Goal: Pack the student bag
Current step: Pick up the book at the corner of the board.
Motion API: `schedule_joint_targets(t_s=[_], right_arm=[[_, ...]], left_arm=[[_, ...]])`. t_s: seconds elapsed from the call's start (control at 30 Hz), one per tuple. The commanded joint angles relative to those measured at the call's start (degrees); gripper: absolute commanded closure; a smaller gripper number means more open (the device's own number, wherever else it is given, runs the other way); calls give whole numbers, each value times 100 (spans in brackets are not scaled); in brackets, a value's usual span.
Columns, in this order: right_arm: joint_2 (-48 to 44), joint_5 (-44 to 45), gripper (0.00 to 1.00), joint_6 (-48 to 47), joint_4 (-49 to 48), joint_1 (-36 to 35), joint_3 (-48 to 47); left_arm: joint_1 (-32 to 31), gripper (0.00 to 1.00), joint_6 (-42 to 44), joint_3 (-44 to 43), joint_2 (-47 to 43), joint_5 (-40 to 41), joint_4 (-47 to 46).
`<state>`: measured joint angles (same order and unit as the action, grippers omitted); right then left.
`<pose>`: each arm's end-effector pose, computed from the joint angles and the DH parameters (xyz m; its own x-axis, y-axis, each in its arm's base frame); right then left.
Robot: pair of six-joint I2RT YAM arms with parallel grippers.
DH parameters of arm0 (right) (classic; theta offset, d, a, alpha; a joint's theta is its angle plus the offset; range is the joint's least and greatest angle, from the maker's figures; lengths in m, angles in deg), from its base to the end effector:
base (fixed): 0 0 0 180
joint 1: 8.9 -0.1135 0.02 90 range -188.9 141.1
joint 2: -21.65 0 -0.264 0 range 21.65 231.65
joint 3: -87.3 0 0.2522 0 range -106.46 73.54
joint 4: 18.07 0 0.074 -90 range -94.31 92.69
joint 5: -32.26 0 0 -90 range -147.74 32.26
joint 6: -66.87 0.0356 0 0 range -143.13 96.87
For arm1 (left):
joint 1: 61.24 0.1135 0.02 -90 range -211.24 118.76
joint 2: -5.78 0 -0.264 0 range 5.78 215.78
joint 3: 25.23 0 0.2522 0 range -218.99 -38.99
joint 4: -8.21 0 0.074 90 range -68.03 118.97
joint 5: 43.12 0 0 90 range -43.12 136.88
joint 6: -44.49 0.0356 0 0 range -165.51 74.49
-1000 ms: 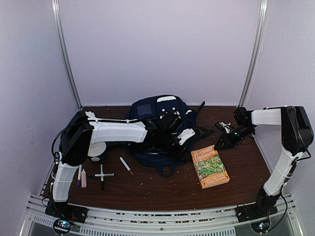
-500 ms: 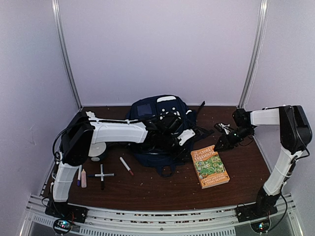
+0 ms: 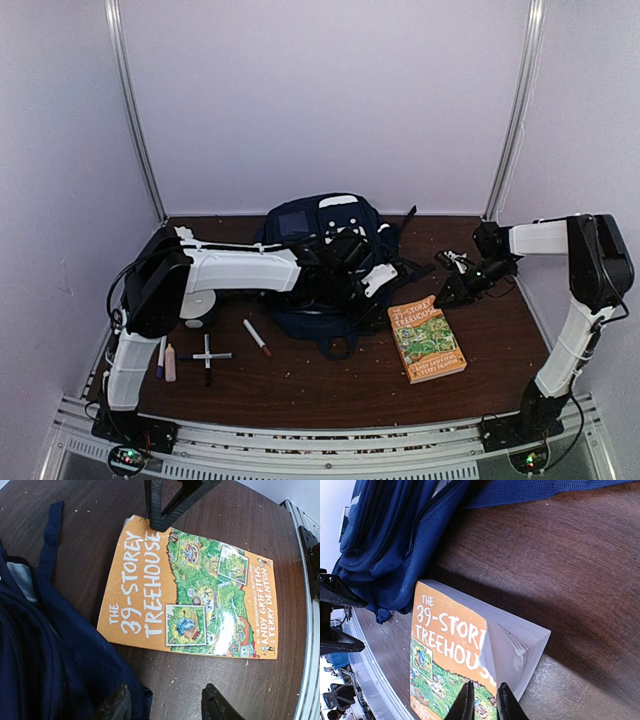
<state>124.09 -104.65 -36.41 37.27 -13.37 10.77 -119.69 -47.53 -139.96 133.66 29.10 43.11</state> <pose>0.3157 0.0508 0.1639 -0.9213 -0.2294 -0.3139 -0.3860 0.6367 0.6675 0.2523 -0.4316 0.1843 -0.4213 0.6220 -0.6601 0.9040 0.3464 -0.2505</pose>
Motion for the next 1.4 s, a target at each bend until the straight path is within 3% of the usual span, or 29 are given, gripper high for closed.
schedule_joint_targets(t_s=[0.0, 0.6, 0.7, 0.77, 0.93, 1.1, 1.37], right_arm=[[-111, -269, 84, -107, 120, -1, 21], [341, -75, 81, -40, 170, -89, -291], [404, -127, 85, -77, 239, -156, -338], [438, -165, 93, -82, 256, -159, -362], [405, -497, 100, -202, 306, -98, -369], [168, -946, 100, -467, 329, 22, -260], [-128, -1578, 100, -852, 555, 36, -296]], left_arm=[[-43, 50, 26, -250, 79, 3, -39], [-52, 49, 41, -357, 145, 3, 46], [-43, 49, 29, -375, 158, 69, 52], [-43, 47, -67, -407, 174, 280, 83], [109, 36, -757, -502, 176, 821, 28], [572, 35, -2121, -242, 245, -511, -1212], [783, 39, -3103, -768, 1016, -2115, -2318]])
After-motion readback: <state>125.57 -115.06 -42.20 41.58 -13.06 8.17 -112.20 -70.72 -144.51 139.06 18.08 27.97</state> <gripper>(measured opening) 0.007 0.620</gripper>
